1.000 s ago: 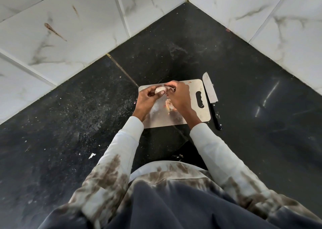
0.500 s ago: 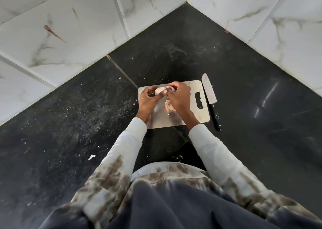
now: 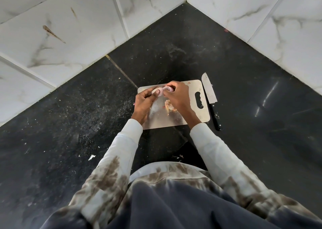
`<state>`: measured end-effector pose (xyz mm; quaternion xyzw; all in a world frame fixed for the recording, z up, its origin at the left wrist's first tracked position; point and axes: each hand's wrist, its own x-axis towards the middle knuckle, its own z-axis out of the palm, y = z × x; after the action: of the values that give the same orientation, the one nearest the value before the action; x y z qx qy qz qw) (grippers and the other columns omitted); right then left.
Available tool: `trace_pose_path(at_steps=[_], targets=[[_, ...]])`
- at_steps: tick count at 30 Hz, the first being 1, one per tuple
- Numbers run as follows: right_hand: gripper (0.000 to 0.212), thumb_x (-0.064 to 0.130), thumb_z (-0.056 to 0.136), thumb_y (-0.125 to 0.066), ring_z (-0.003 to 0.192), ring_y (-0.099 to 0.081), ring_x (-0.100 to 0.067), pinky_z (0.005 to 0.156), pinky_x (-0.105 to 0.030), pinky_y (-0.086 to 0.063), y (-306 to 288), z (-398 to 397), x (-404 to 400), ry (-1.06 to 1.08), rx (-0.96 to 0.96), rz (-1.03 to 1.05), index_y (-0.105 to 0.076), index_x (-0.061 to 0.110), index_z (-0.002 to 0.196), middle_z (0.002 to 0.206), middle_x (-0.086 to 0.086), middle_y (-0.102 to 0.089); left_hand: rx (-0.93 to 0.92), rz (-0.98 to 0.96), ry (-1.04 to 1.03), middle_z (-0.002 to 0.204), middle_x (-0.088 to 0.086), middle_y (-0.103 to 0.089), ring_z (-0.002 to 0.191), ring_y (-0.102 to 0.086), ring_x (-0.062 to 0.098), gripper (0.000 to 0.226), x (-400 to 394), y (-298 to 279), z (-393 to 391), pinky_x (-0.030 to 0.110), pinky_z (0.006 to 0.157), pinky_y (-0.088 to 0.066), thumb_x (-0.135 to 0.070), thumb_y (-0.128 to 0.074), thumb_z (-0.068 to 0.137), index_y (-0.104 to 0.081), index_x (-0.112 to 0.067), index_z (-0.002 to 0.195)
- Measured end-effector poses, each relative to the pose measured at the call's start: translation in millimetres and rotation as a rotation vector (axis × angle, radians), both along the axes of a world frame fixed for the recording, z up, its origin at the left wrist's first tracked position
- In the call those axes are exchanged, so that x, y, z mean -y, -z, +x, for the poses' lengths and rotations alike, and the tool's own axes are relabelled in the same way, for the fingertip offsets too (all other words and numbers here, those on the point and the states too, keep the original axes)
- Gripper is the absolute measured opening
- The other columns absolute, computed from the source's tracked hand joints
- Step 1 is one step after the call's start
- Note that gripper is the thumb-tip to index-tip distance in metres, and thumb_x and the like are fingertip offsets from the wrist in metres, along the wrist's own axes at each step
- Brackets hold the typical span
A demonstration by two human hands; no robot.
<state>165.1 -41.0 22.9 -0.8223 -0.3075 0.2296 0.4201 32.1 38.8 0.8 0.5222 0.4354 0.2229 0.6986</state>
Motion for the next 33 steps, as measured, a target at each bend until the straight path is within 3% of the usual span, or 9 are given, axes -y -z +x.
trace_pose_path(at_steps=[4, 10, 14, 19, 24, 29, 33], targets=[[0.026, 0.03, 0.093, -0.078, 0.092, -0.068, -0.014, 0.086, -0.024, -0.058, 0, 1, -1, 0.01, -0.018, 0.001, -0.075, 0.014, 0.114, 0.108, -0.003, -0.077, 0.002, -0.015, -0.012, 0.118, 0.007, -0.08, 0.117, -0.075, 0.025, 0.03, 0, 0, 2, 0.041, 0.105, -0.06, -0.02, -0.08, 0.095, -0.079, -0.011, 0.124], [0.031, 0.037, 0.093, -0.078, 0.101, -0.071, -0.017, 0.095, -0.036, -0.061, -4, 11, 3, -0.057, -0.159, 0.028, -0.076, 0.018, 0.117, 0.112, 0.002, -0.077, 0.051, -0.039, -0.024, 0.118, 0.009, -0.08, 0.12, -0.073, 0.031, 0.015, -7, -1, 0, 0.049, 0.11, -0.056, -0.017, -0.077, 0.097, -0.084, -0.019, 0.11], [0.027, 0.029, 0.093, -0.078, 0.099, -0.072, -0.017, 0.093, -0.037, -0.063, -6, 10, 6, -0.096, -0.141, 0.043, -0.078, 0.015, 0.116, 0.109, 0.0, -0.078, 0.019, -0.022, -0.04, 0.119, 0.007, -0.08, 0.119, -0.074, 0.027, 0.021, -6, 3, 0, 0.047, 0.108, -0.058, -0.017, -0.076, 0.098, -0.082, -0.014, 0.118], [0.025, 0.026, 0.097, -0.074, 0.092, -0.066, -0.009, 0.083, -0.015, -0.053, -3, 11, 13, -0.052, -0.136, 0.015, -0.075, 0.018, 0.12, 0.112, 0.003, -0.075, 0.038, -0.037, -0.043, 0.121, 0.013, -0.079, 0.117, -0.075, 0.027, 0.029, -3, 2, 2, 0.045, 0.108, -0.058, -0.014, -0.073, 0.1, -0.075, -0.002, 0.126], [0.02, 0.029, 0.096, -0.074, 0.101, -0.071, -0.015, 0.097, -0.04, -0.061, -3, 8, 7, -0.007, -0.195, 0.055, -0.076, 0.022, 0.115, 0.111, 0.004, -0.077, 0.089, -0.079, -0.058, 0.114, 0.005, -0.082, 0.113, -0.077, 0.023, 0.03, -5, -3, 7, 0.041, 0.105, -0.06, -0.012, -0.071, 0.101, -0.074, -0.001, 0.128], [0.023, 0.036, 0.092, -0.078, 0.101, -0.073, -0.015, 0.095, -0.041, -0.062, -5, 12, 8, -0.023, -0.244, 0.058, -0.078, 0.024, 0.112, 0.107, 0.007, -0.079, 0.119, -0.134, -0.106, 0.123, 0.01, -0.077, 0.116, -0.075, 0.027, 0.033, -5, 0, 6, 0.037, 0.103, -0.061, -0.015, -0.069, 0.104, -0.069, -0.002, 0.134], [0.028, 0.036, 0.092, -0.079, 0.098, -0.072, -0.013, 0.093, -0.036, -0.062, -6, 8, 8, -0.015, -0.195, 0.055, -0.078, 0.019, 0.114, 0.106, 0.005, -0.079, 0.138, -0.177, -0.13, 0.117, 0.007, -0.079, 0.113, -0.077, 0.024, 0.032, -3, -1, 10, 0.037, 0.103, -0.061, -0.016, -0.068, 0.104, -0.07, -0.001, 0.133]])
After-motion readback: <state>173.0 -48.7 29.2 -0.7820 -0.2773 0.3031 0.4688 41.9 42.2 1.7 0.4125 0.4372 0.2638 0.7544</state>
